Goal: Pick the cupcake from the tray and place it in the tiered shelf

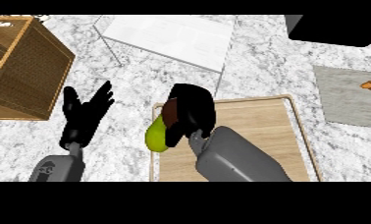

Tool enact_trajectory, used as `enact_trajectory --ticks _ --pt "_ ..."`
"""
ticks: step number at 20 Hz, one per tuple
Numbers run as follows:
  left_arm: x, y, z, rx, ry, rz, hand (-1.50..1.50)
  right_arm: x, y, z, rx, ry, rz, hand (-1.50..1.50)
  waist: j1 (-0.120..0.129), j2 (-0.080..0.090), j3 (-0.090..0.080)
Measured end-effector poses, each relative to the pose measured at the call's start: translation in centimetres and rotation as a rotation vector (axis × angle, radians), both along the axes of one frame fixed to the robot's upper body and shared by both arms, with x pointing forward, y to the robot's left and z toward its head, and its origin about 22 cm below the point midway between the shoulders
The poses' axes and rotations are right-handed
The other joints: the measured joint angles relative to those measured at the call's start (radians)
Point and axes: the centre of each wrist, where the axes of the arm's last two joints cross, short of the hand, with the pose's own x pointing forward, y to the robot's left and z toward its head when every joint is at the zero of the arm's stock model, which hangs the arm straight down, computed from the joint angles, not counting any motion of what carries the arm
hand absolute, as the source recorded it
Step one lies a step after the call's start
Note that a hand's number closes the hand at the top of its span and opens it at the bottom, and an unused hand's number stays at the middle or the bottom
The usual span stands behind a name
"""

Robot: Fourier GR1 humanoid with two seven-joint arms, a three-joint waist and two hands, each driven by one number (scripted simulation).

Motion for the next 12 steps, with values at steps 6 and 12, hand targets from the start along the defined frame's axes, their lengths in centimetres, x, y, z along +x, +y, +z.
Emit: enact_trajectory --ticks 6,12 --pt "0.4 -0.2 -0.2 0.000 0.022 -0.005 0.00 0.1 3.4 5.8 0.017 -0.265 0.041 1.50 -0.002 -0.015 -0.003" --pt "0.1 0.4 -0.6 0.003 0.038 0.019 0.00 0.5 5.7 12.0 0.017 -0.465 0.020 1.50 -0.022 -0.028 -0.004"
